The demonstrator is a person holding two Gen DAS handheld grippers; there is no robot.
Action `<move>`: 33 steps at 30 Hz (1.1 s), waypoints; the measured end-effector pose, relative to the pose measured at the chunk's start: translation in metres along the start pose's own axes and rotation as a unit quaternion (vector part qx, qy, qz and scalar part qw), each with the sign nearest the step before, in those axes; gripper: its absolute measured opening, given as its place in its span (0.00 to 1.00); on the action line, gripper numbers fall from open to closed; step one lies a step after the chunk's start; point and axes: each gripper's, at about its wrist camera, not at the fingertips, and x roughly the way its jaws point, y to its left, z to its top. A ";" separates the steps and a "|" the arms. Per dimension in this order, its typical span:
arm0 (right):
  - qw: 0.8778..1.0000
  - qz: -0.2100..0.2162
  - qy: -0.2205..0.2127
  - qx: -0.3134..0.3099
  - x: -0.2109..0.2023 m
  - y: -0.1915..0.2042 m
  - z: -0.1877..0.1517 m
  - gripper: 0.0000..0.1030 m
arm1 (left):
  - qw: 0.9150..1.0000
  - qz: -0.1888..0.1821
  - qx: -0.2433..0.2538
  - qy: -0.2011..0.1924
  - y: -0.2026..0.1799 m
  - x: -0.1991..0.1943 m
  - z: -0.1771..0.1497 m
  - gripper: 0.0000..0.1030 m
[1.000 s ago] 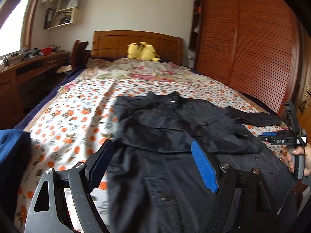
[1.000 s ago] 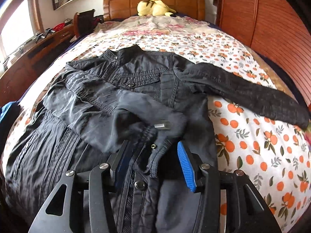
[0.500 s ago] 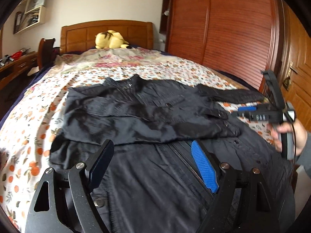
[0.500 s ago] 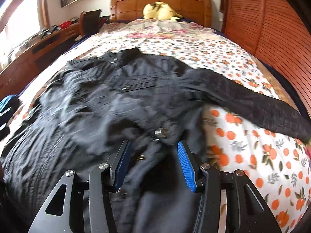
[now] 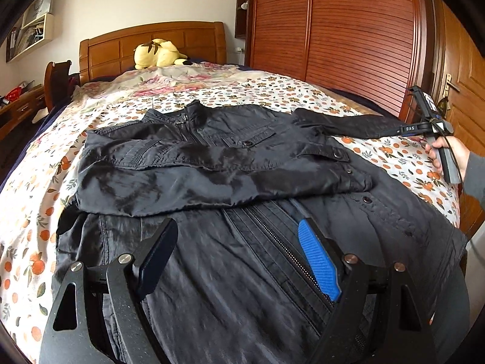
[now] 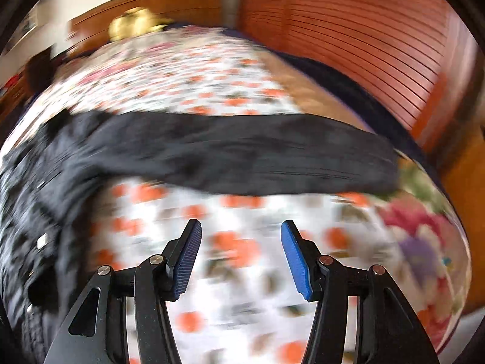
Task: Fold large clothes
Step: 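Grasp the cuff of the other sleeve with the right tool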
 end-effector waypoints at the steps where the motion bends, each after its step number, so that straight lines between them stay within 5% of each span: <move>1: 1.000 -0.009 -0.001 0.013 0.003 -0.013 0.002 0.55 | 1.000 -0.001 0.000 0.001 -0.001 0.000 0.000 0.80; 9: 0.993 -0.023 -0.005 0.117 0.024 -0.086 0.015 0.55 | 1.000 0.002 0.002 0.011 -0.001 0.007 -0.002 0.80; 18: 0.975 0.000 0.000 0.224 0.037 -0.115 0.009 0.55 | 1.000 0.004 0.003 0.022 -0.002 0.013 -0.004 0.80; 25: 0.970 0.024 -0.012 0.242 0.044 -0.112 0.022 0.55 | 1.000 0.004 0.006 0.024 -0.002 0.014 -0.005 0.80; 30: 0.975 0.001 -0.002 0.221 0.056 -0.105 0.029 0.54 | 1.000 0.004 0.008 0.026 -0.003 0.014 -0.006 0.80; 33: 0.985 0.001 0.001 0.172 0.056 -0.089 0.034 0.25 | 1.000 0.002 0.009 0.028 -0.003 0.014 -0.006 0.80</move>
